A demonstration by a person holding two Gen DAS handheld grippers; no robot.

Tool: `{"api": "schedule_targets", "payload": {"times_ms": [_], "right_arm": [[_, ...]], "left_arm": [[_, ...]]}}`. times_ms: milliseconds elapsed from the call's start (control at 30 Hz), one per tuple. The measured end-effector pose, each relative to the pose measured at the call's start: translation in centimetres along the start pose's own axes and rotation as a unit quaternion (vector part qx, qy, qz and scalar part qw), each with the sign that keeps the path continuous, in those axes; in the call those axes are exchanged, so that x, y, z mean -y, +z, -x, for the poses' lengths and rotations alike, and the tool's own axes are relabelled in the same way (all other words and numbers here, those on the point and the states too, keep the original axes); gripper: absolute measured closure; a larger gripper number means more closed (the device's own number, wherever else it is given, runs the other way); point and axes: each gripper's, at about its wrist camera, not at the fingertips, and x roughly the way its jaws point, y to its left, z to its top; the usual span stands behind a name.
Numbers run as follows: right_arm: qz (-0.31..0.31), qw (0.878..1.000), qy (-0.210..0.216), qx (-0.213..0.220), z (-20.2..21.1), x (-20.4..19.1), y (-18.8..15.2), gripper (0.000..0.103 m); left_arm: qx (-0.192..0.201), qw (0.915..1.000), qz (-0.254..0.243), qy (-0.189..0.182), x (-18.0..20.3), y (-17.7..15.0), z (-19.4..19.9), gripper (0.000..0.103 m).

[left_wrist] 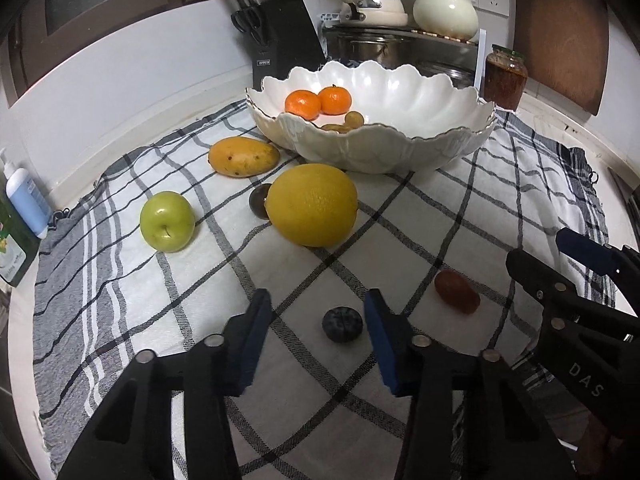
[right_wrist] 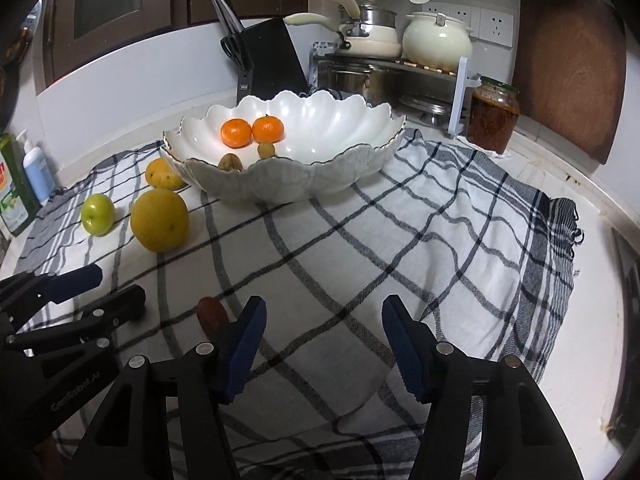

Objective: Organize fruits
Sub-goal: 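Grasp the small dark blueberry on the cloth with the left tool, then grasp the small red fruit with the right tool while the left tool holds the blueberry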

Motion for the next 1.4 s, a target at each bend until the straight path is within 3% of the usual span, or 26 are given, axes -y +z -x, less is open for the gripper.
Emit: {"api": "schedule_targets", "payload": {"times_ms": [600,1100,1267,1400], "right_arm": [[-0.008,1.000,0.002,-0.005,-0.5,0.6,0.0,0.042],[0.012,1.000,0.027,0.002,0.0,-1.3,0.3,0.042],[0.029,0.998,0.051,-0.006,-0.7,-2.9,0.1,0.057],[0.047,0.997,0.065,0.002,-0.7,-4.2,0.1,0.059]], "left_arm": [[-0.013,0.9996,-0.009,-0.025,1.0,-0.4,-1.0,0.085],[0.008,0.9998,0.013,-0.011,-1.1,-0.4,1.1,0.086],[0.008,0.9996,0.028,-0.001,-2.5,-0.8,1.6,0.086],[0.005,0.9992,0.039,0.004,-3.4,-1.3,1.7,0.086]]}}
